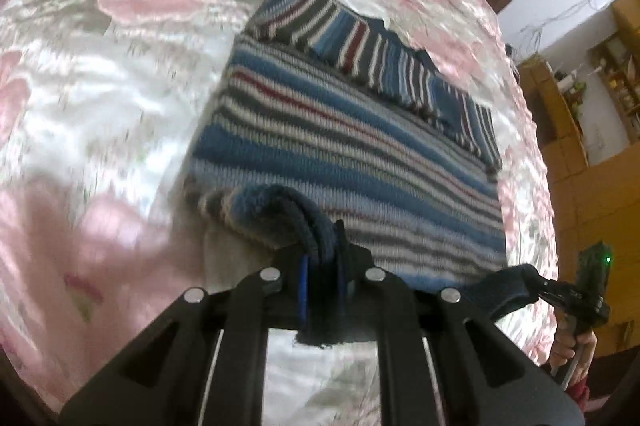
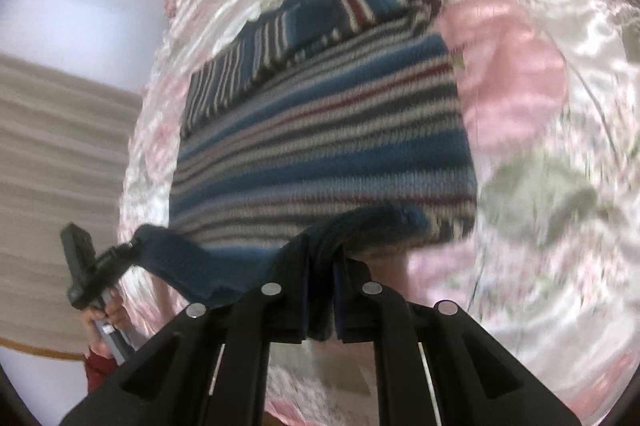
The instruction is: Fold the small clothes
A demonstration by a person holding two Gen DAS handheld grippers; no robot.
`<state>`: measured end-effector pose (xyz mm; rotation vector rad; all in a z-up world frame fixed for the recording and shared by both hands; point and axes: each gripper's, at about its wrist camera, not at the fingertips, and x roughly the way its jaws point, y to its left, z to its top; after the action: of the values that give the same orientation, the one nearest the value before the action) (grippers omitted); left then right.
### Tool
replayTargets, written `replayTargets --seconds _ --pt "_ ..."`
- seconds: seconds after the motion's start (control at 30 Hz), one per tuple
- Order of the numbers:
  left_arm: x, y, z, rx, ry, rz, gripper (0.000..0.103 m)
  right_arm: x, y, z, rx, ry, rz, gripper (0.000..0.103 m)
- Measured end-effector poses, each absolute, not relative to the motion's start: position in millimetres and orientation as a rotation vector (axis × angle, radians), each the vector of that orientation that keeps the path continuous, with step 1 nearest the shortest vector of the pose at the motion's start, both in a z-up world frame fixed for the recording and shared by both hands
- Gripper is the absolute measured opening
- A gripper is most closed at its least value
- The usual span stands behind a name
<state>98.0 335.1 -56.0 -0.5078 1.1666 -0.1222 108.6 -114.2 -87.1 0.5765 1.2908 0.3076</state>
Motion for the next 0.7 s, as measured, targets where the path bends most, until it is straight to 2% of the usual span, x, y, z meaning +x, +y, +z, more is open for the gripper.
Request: replayTargets --seconds 0.2,0.43,0.6,0.7 --pt "157.0 336.7 -69.3 -0.514 1.161 -0.108 0.010 167.8 -124.8 -94.1 0.623 1.306 0.279 0.009" --pt "218.5 334.7 -111.8 -0.522 1.231 -0.065 0.014 226.7 -131.2 -133.7 0.668 1.374 0.231 0.009" --pt "230.9 339.1 -133.1 -0.576 1.287 -0.067 0.018 242.7 -132.2 -155.0 0.675 1.419 0.224 0.017" --pt "228.8 349.5 -122.6 -0.642 1.276 -0.109 0.035 241.9 -135.6 -150.0 0.682 1.408 0.251 0.020"
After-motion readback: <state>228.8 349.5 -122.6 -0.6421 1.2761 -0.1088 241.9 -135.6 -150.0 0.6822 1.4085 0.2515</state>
